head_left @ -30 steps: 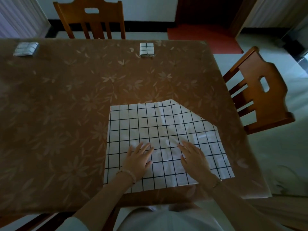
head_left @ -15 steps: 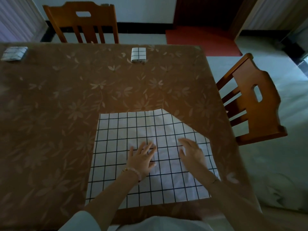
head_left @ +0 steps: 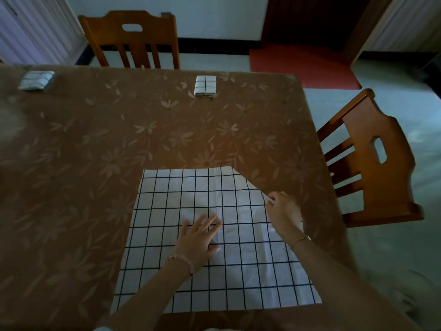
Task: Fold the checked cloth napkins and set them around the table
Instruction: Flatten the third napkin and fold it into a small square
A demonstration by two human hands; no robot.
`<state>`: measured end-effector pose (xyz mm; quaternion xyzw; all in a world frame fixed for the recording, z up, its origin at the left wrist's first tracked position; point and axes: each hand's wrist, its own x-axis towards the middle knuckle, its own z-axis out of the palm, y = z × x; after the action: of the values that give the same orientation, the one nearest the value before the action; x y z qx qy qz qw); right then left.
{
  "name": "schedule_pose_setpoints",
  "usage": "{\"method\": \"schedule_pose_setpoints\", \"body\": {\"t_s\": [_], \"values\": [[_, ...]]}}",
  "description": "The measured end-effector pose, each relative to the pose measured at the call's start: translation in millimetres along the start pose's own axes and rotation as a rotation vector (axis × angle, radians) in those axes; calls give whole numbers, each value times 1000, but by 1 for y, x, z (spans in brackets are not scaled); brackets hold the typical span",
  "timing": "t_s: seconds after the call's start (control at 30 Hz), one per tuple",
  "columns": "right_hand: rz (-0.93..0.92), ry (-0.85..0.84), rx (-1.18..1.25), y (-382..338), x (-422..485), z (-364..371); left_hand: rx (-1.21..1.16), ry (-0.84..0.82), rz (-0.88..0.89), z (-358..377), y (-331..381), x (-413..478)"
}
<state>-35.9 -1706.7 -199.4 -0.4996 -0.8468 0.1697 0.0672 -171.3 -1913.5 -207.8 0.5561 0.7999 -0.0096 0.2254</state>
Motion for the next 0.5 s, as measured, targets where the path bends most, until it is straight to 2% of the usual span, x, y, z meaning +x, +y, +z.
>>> {"method": "schedule_pose_setpoints", "body": {"t_s": [0.1,0.23,0.33,0.4,0.5], "values": [[-134,133,18,-1,-12,-1,-33,61,-10,1,0,-4],[-487,341,-11,-7,-51,-3,-165,335,-4,-12,0,-13],[-615,371,4,-8,-78,5,-81,501,44,-26,0,-21],[-654,376,-12,-8,-94,14,19,482,50,-26,-1,-23],[-661,359,-68,-7,-113,29,137,362,65,-11,0,-25]]}}
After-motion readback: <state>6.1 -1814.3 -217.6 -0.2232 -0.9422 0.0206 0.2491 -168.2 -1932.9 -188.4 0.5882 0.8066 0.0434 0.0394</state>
